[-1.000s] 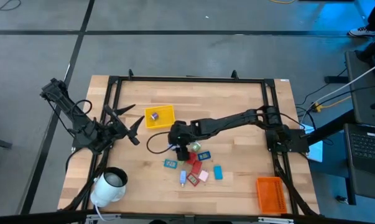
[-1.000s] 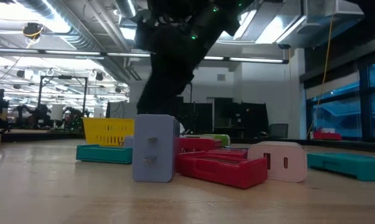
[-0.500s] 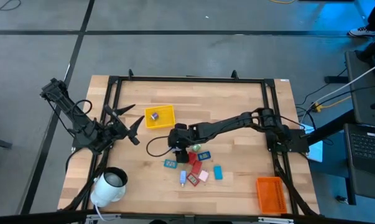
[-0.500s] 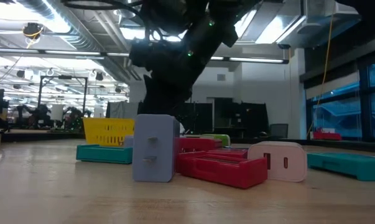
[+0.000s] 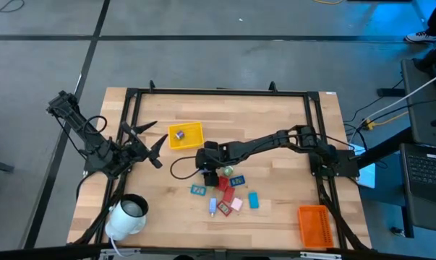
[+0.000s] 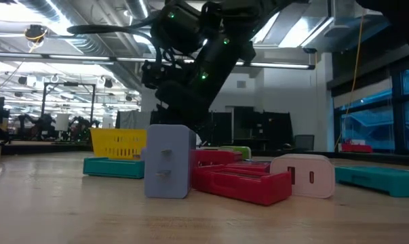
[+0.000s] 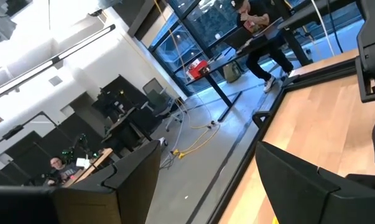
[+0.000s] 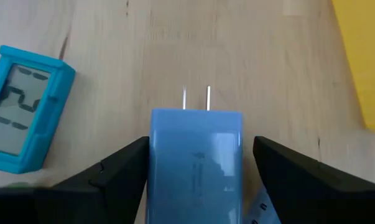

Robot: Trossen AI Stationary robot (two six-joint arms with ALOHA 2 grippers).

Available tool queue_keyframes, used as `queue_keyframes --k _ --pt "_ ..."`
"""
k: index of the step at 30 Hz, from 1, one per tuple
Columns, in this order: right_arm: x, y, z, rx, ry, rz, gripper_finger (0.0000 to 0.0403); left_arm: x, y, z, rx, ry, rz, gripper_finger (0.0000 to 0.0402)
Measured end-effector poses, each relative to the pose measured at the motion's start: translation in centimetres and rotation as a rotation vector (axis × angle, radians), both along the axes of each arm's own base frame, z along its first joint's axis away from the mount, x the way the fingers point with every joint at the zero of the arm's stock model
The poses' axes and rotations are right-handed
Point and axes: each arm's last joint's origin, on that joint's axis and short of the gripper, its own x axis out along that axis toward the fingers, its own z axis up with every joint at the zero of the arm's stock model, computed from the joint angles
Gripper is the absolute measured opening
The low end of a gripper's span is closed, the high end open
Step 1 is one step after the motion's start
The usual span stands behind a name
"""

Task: Pick & Place Office items
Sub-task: Put the middle light blue charger adapter into the yellow bin

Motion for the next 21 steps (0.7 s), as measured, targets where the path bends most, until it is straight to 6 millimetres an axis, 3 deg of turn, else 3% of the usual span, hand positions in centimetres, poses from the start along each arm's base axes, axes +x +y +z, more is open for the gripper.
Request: queue_keyframes --k 8,15,21 --pt "0.1 0.1 -0.5 0.02 0.006 0.005 0.0269 0.0 0.0 0.0 0.0 0.0 0.0 0.0261" --pt "0.1 0.8 -0.5 0.006 -0.002 0.022 0.0212 0.0 0.0 0.0 0.009 0.01 0.0 0.0261" --pt "-0.2 1.5 1.6 -0.027 -0.05 0.019 0.0213 0.0 0.0 0.0 0.013 0.014 0.0 0.0261"
